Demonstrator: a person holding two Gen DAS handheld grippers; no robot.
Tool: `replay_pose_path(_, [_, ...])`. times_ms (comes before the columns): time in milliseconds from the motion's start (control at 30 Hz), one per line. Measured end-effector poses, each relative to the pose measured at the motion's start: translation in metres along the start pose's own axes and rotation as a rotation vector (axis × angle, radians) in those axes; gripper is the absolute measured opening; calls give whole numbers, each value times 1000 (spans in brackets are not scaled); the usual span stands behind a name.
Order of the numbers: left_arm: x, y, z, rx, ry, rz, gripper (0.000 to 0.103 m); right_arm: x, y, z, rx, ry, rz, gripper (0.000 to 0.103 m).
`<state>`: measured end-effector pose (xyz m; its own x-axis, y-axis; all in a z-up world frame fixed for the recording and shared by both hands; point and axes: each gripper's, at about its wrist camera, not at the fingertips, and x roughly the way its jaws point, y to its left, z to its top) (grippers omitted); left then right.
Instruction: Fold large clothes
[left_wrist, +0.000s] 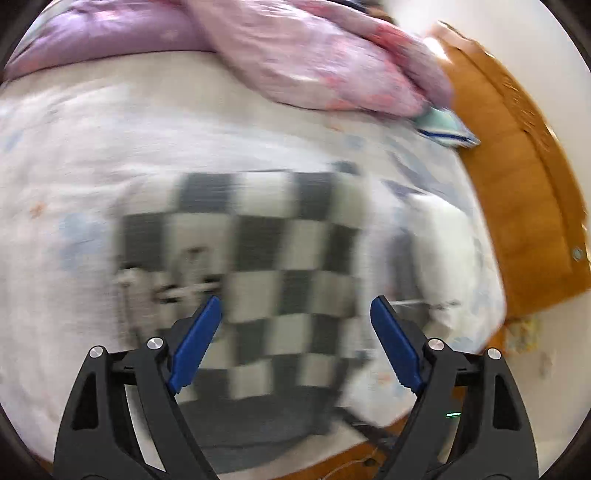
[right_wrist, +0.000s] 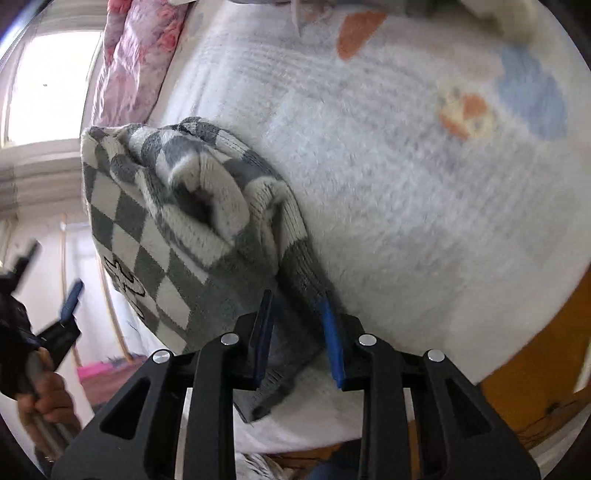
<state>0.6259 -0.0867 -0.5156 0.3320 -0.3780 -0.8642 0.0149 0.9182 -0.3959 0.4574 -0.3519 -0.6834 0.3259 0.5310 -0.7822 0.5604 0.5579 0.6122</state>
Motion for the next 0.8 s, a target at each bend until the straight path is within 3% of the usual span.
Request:
replay_pose_path(100, [-1,40,-5,-62,-9,68,84,-33,37,4,-162,-76,-57,25])
replay_pose_path(200, [-5,72,-4,-112,-29,122,84,-43,100,10,-362,-122,-48,25])
replay_pose_path(300, [0,96,-3,-135,-18,204,84,-23,166,21,-526,-123,-29,25])
replay_pose_path(433, [19,116,6,-127,37,246,84,33,229,50,-637,-95,-35,25])
replay_pose_path(500, [31,117,8,-110,75,220,84,60,236,65,-649,-89,-122,22])
replay_pose_path(567, [43,113,14,-77,99,223,84,87,226,90,-593,-51,-199,0])
replay_pose_path(667, [63,108,26,-42,153,176,85,104,194,117,-505,-8,-237,0])
replay_pose_path(800, [76,107,36,-35,187,127,89,106,181,135,-430,-7,-223,0])
